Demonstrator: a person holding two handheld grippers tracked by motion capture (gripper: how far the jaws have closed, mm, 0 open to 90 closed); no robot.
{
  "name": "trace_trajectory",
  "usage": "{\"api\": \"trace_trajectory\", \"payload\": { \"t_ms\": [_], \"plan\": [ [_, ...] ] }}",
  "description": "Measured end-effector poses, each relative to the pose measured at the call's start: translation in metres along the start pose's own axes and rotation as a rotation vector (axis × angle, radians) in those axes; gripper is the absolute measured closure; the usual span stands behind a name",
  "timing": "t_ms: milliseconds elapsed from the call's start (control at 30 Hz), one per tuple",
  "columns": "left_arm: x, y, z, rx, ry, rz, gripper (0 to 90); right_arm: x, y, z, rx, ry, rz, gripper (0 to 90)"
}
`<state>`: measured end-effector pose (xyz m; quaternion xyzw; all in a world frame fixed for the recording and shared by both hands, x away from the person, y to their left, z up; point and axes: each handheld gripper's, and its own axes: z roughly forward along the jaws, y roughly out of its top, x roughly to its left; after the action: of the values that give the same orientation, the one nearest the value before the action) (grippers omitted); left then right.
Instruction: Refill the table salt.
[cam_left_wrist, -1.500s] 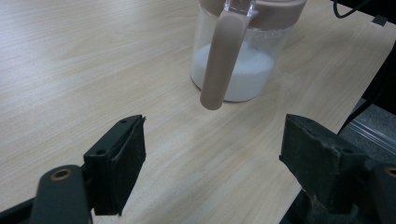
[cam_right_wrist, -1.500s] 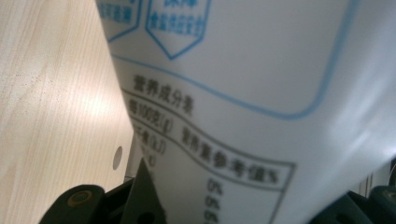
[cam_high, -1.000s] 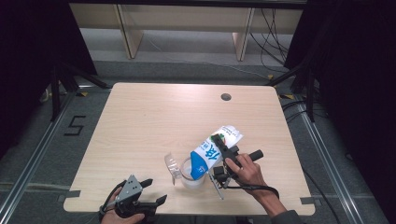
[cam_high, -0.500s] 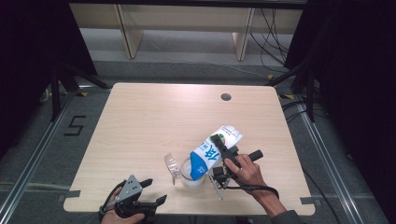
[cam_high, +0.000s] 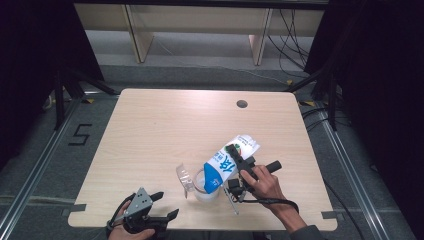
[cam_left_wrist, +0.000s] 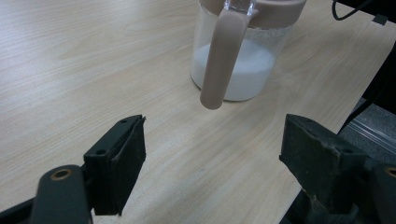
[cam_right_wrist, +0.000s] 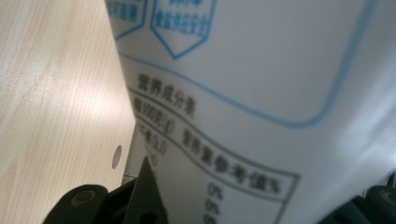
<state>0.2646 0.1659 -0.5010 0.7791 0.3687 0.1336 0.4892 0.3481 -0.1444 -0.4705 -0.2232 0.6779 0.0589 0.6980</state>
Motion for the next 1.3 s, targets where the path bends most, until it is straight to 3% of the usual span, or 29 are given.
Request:
{"api": "trace_trajectory", "payload": {
  "t_ms": [133,300,500,633,900,1067,1167,1200,1300],
  "plan": [
    [0.0004,-0.0002,0.0005,0.0,-0.004,0.004,21.7,0.0003,-0.0003,0.0007,-0.011,-0.014,-0.002,69.6],
    [0.0003,-0.0002,0.0008,-0.006,-0.004,-0.005,21.7,0.0014,0.0004,0.0001,0.001,0.009,0.005,69.6],
    [0.0011,-0.0001,0.0001,0.0,-0.003,0.003,21.7,0.0033,0.0021,0.001,-0.019,-0.001,0.012,69.6],
    [0.0012,-0.0001,0.0003,0.0,-0.003,0.002,21.7,0.0035,0.0018,-0.0001,-0.001,0.024,0.025,69.6],
    [0.0009,0.0001,-0.0005,0.0,-0.004,0.002,21.7,0.0008,0.0005,0.0009,-0.016,0.019,0.029,69.6],
    [0.0007,0.0003,-0.0007,0.002,0.0,0.0,21.7,0.0022,0.0007,0.0003,-0.008,0.031,0.061,69.6],
    [0.0008,0.0,0.0,-0.004,-0.003,-0.005,21.7,0.0017,-0.0005,0.0008,-0.022,0.029,0.07,69.6],
    [0.0008,0.0002,-0.0007,0.002,0.0,0.0,21.7,-0.0014,-0.0004,0.0021,-0.04,0.025,0.048,69.6],
    [0.0009,0.0002,-0.0005,-0.001,-0.003,-0.001,21.6,0.0013,-0.0015,-0.0005,-0.002,0.053,0.109,69.6]
  ]
}}
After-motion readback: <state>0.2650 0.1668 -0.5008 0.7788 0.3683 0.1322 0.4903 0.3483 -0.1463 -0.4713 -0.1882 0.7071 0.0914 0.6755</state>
